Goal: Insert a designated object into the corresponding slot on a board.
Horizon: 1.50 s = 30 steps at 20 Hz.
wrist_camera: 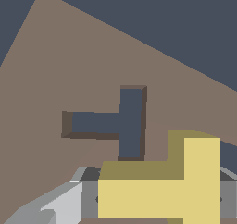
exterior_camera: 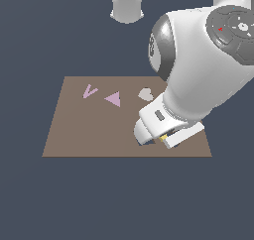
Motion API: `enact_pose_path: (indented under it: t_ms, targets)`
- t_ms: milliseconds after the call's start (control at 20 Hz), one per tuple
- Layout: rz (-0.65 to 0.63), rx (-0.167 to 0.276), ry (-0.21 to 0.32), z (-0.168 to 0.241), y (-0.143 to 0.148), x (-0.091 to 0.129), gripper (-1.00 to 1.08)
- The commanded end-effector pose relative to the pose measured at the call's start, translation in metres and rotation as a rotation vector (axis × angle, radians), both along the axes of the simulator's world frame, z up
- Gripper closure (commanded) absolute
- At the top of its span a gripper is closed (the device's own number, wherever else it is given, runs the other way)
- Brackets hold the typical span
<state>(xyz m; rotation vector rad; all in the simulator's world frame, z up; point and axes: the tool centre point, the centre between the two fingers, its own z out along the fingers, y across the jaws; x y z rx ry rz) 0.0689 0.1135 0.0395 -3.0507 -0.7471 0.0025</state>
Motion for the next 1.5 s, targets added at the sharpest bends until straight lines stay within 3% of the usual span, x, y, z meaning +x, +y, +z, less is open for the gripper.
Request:
enact_pose_path:
  t_ms: [0, 350, 950, 1000, 1450]
  targets:
    - [-0.016, -0.001, 0.0, 0.001, 0.016, 0.004, 1.08]
    - [-0.035, -0.001, 0.0, 0.001, 0.04, 0.012, 1.08]
    - [-0.036, 0.0, 0.0, -0.009, 0.042, 0.013, 1.08]
    - [-0.036, 0.0, 0.0, -0.009, 0.042, 0.013, -0.92]
    - [-0.036, 0.0, 0.0, -0.009, 0.042, 0.013, -0.92]
